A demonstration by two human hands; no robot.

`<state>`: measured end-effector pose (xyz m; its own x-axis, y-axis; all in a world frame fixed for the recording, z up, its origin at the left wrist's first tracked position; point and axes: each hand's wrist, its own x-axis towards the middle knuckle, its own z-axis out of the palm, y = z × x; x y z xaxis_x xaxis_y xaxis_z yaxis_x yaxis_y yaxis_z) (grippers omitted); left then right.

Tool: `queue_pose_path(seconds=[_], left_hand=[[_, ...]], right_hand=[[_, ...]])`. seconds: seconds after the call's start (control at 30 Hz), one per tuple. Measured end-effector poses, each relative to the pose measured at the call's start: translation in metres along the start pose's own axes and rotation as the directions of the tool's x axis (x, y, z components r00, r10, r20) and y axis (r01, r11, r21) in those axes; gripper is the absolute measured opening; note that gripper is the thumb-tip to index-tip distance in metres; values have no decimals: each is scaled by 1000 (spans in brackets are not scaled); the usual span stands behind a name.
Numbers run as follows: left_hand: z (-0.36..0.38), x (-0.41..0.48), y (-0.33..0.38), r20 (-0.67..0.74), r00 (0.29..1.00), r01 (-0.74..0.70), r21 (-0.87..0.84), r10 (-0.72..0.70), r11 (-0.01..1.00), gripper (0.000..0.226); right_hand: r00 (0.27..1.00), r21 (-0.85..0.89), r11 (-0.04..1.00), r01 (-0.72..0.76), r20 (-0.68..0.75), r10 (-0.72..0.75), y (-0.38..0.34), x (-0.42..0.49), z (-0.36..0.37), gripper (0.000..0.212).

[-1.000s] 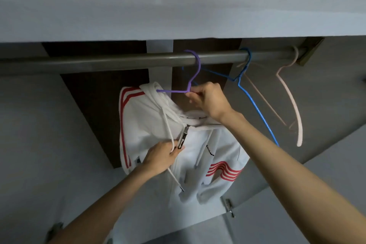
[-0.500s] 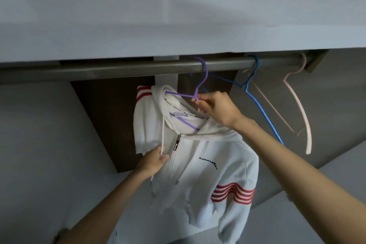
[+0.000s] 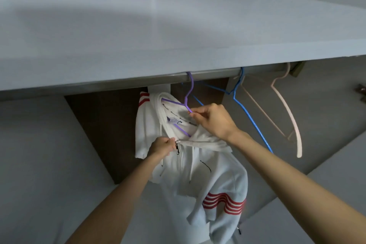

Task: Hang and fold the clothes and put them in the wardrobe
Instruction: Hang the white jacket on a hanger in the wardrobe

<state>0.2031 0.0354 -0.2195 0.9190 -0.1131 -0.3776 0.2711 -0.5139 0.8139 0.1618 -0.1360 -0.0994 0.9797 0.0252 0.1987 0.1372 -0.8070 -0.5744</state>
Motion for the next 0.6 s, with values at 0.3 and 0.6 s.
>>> queue_pose_path(seconds=[0.3, 0.6], left_hand=[[-2, -39, 16, -10, 1000, 19, -306, -23, 952, 26], [-26, -112, 7, -149, 985, -117, -212, 86, 970, 28]], right_hand=[[977, 389, 912, -133, 205, 55, -2, -13, 2, 27], [998, 509, 858, -61, 22, 58, 12, -58, -5, 27]])
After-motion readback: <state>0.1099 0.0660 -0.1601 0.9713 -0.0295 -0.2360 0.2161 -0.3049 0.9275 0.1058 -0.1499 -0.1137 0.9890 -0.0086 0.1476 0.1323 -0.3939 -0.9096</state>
